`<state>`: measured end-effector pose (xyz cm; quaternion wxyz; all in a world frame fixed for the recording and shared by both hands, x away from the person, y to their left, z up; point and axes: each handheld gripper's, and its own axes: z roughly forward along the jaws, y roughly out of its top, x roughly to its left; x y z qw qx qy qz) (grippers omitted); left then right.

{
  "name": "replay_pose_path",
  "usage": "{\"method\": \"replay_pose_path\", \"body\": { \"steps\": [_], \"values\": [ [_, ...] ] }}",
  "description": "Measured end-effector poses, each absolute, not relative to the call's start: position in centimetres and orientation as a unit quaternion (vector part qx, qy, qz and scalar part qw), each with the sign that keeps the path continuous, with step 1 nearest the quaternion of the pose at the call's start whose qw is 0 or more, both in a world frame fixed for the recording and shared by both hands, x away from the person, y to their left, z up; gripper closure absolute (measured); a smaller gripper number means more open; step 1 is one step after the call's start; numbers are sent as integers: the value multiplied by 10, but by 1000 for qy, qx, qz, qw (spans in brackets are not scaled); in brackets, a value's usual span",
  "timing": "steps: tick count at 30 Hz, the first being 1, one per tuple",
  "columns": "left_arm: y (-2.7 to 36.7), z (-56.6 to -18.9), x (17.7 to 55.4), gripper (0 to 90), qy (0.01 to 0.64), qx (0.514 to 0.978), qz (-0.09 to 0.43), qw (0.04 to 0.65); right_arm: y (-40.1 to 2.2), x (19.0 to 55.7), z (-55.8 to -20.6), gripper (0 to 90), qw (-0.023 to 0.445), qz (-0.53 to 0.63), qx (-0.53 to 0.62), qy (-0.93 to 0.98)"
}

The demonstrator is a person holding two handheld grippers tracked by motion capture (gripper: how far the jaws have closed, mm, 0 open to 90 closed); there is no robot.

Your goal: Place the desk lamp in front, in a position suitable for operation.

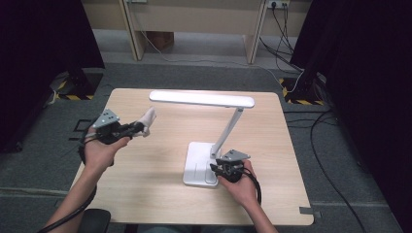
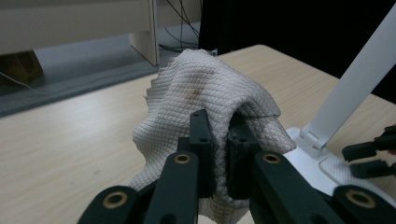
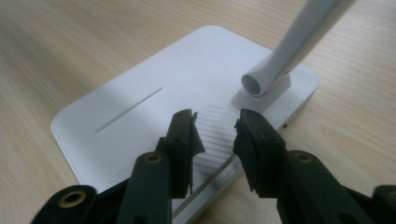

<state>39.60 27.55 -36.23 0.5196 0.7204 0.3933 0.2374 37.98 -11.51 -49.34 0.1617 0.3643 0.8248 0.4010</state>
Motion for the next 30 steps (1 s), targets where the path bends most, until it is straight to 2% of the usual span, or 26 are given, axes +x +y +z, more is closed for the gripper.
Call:
{"method": "replay_pose_path", "body": {
  "steps": [4, 14, 30],
  "values": [
    [280, -336, 389, 829, 380, 712, 248, 537, -111, 378, -494, 540, 164, 394, 345, 836],
    [277, -302, 384, 829, 353, 702, 263, 560, -107, 376, -498, 491, 154, 399, 338, 838],
    [275, -265, 377, 829, 317, 695, 297, 572, -107, 373, -503, 500, 156, 417, 338, 830]
  ]
}}
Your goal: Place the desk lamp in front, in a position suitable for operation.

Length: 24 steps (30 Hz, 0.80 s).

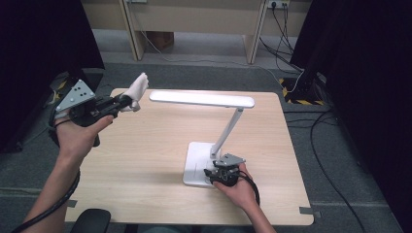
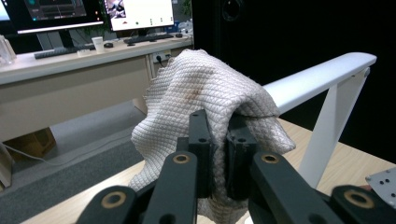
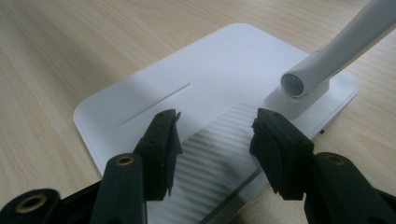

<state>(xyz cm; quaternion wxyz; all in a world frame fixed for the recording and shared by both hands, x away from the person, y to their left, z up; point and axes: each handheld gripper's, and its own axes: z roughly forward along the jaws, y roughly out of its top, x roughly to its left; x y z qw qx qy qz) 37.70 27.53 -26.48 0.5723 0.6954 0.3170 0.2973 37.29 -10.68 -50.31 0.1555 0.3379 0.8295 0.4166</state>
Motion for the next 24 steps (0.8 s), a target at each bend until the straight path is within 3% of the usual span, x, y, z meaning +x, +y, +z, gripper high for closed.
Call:
{"method": "replay_pose_path", "body": {
  "steps": [24],
  "values": [
    [228, -248, 390, 828, 263, 740, 292, 546, -110, 373, -505, 514, 157, 427, 333, 826]
  ]
}}
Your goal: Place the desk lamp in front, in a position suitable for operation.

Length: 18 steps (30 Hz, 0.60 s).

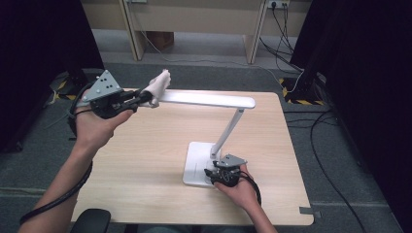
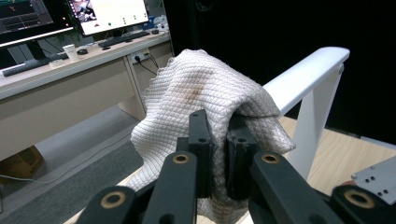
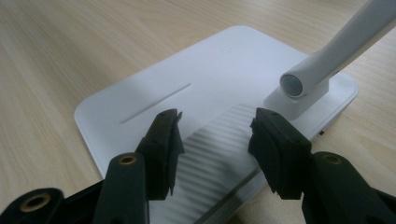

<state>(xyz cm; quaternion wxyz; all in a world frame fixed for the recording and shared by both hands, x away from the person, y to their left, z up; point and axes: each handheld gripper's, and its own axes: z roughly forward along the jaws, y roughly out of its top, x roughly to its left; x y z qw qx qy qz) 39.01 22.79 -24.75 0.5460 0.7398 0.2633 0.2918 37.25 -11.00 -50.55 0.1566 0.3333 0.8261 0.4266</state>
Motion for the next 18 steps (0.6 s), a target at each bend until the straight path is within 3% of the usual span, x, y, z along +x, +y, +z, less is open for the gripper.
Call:
{"method": "replay_pose_path", "body": {
  "steps": [18],
  "values": [
    [209, -256, 390, 826, 247, 756, 275, 540, -112, 373, -506, 541, 153, 432, 335, 823]
  ]
}}
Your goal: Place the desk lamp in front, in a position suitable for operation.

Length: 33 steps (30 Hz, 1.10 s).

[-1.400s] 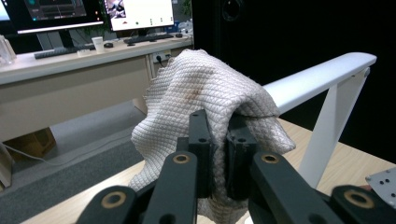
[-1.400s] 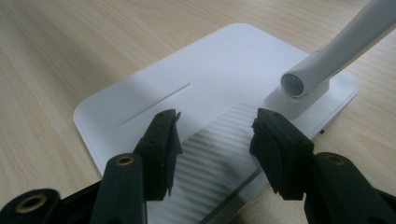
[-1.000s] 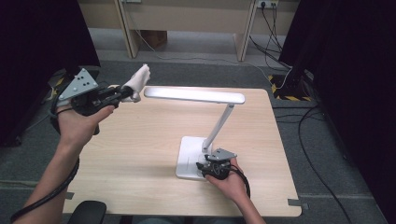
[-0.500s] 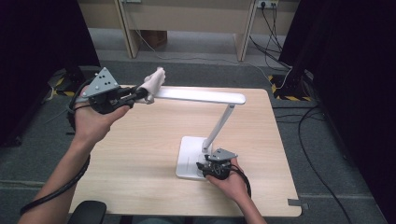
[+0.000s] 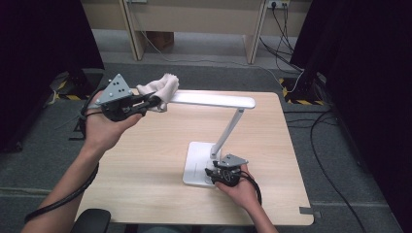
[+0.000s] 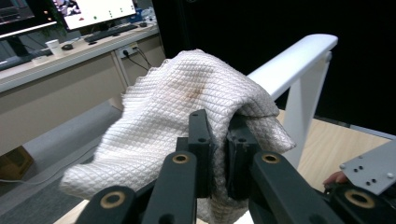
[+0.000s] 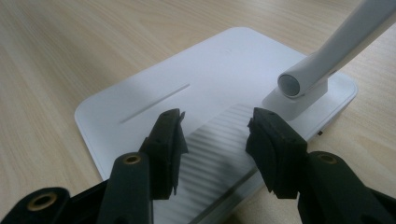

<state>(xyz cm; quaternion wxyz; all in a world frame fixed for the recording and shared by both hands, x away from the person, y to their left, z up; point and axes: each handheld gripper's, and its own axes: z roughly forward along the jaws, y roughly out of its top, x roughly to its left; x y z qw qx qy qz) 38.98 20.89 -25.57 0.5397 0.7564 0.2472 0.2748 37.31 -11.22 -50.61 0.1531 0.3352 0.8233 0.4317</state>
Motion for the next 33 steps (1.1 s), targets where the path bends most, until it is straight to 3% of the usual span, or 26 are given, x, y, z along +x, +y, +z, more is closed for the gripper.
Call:
{"method": "replay_pose_path", "body": {
  "steps": [33],
  "values": [
    [172, -265, 395, 823, 227, 765, 256, 546, -115, 373, -508, 581, 153, 439, 334, 820]
  ]
}}
